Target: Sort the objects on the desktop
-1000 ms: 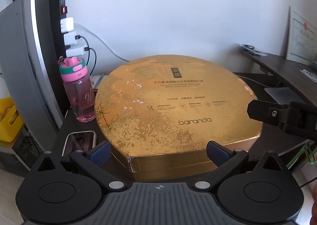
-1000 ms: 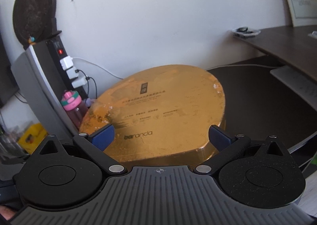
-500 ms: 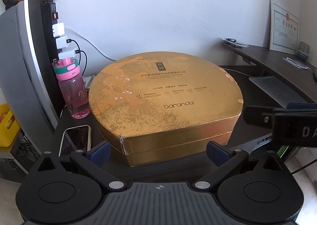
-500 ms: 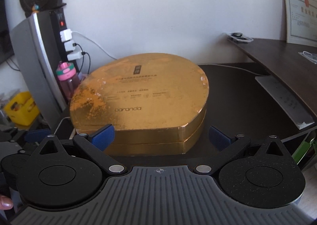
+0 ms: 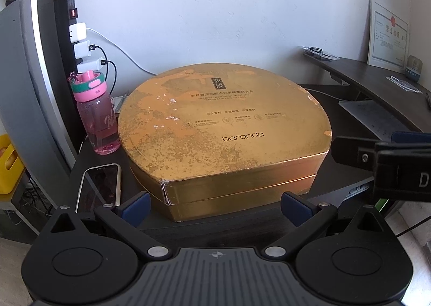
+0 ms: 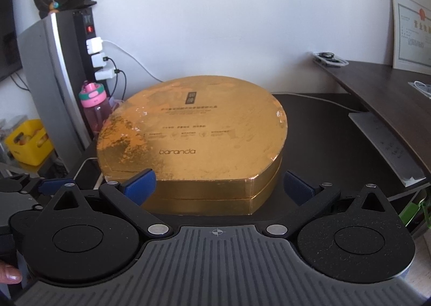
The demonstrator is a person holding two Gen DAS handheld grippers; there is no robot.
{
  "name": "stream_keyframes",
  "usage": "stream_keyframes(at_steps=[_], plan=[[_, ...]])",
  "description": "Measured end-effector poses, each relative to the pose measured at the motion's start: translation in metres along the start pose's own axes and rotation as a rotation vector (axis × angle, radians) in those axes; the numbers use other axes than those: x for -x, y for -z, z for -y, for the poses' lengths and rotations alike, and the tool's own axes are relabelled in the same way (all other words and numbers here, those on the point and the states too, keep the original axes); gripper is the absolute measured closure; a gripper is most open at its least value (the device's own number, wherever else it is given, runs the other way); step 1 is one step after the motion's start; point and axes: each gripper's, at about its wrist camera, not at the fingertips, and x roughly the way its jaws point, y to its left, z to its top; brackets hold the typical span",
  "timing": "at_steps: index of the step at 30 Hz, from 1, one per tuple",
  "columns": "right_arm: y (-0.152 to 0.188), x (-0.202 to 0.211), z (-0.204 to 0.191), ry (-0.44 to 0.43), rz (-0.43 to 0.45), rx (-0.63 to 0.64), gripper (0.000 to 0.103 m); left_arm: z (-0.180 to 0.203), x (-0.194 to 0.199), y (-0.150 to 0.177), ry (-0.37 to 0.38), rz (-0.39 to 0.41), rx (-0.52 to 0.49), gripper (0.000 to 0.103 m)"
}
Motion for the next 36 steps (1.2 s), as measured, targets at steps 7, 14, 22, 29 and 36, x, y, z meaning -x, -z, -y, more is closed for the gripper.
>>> stream_keyframes(at_steps=[7, 14, 22, 29, 36], plan=[[0.006, -0.012, 0.003, -0.024, -0.029, -0.005, 0.000, -0.002, -0.012, 0.009, 0.021, -0.036, -0.058, 0.001], [0.003, -0.031, 0.010, -0.013, -0.056, -0.042, 0.000, -0.015, -0.022, 0.009, 0.034, -0.046, -0.057, 0.001], [-0.005, -0.049, -0.007, -0.036, -0.078, -0.019, 0.000, -0.026, -0.031, 0.008, 0.045, -0.060, -0.039, 0.001], [-0.006, -0.058, -0.013, -0.038, -0.091, -0.012, 0.000, -0.032, -0.038, 0.010, 0.056, -0.074, -0.029, 0.001], [-0.007, -0.063, -0.016, -0.042, -0.107, -0.011, 0.000, -0.039, -0.043, 0.010, 0.055, -0.085, -0.013, 0.001]])
